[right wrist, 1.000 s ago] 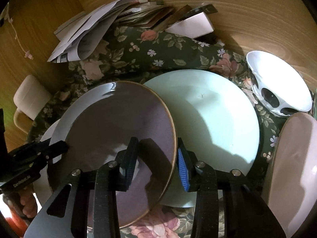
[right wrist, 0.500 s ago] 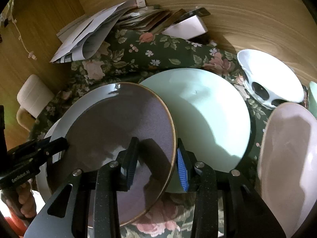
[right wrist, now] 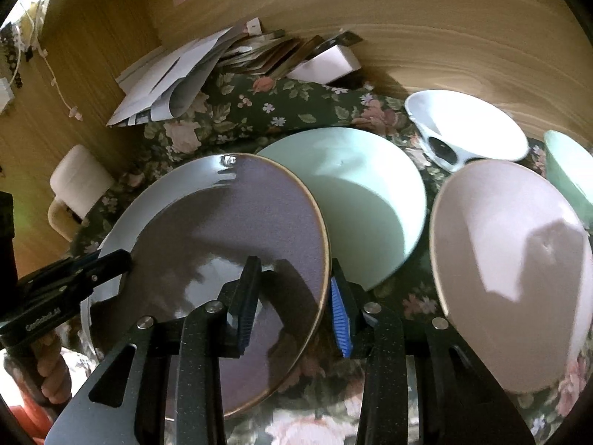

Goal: Organize plates and bowls

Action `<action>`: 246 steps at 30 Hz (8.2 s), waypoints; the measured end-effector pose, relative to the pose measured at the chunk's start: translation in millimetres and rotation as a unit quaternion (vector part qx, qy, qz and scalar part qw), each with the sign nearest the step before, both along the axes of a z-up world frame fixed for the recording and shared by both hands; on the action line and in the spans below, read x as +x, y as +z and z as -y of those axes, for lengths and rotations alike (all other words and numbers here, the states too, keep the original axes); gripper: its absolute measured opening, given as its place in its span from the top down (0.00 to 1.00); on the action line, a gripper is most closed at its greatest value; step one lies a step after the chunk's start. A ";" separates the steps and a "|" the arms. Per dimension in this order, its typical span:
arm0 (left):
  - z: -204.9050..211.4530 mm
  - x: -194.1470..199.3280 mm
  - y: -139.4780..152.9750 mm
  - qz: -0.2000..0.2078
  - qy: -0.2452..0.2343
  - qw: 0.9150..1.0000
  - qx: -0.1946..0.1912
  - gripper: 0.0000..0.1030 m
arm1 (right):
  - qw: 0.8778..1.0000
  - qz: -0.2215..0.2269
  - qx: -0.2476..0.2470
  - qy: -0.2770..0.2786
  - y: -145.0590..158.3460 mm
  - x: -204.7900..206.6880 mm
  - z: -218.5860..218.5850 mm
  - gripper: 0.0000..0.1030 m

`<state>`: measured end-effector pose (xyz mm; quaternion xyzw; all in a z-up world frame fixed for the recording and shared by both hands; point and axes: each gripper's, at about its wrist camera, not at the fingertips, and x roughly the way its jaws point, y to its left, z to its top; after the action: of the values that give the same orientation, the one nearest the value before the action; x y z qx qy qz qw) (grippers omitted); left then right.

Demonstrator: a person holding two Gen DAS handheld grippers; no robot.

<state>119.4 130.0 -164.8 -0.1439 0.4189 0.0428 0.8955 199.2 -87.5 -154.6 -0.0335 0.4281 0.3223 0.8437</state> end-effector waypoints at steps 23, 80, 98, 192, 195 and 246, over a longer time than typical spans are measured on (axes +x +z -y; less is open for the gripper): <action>64.5 -27.4 18.6 0.009 -0.055 0.998 0.005 0.69 | 0.998 0.015 0.014 -0.060 10.7 -53.2 77.6 0.69; 101.7 -20.0 -10.7 -0.032 -0.093 0.995 -0.004 0.59 | 0.996 0.019 -0.020 -0.088 7.4 -68.8 114.3 0.66; 29.8 -57.7 41.0 0.039 0.007 0.999 0.031 0.39 | 0.999 0.046 0.005 0.013 27.9 -73.7 25.5 0.47; 4.8 -51.4 27.5 0.034 -0.019 0.998 0.039 0.57 | 0.999 0.032 -0.006 0.020 20.0 -57.5 6.6 0.74; 16.1 -51.2 29.6 0.039 -0.032 0.998 0.039 0.57 | 0.999 0.036 -0.004 0.009 22.7 -60.5 19.6 0.74; 107.8 -21.1 -20.6 -0.019 -0.122 0.992 0.008 0.57 | 0.996 -0.026 0.000 -0.084 -19.2 -65.0 117.1 0.74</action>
<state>98.3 22.2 -185.4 -0.0831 0.4500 -0.0608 0.8871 134.2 -204.6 -173.8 0.0107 0.4510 0.2507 0.8565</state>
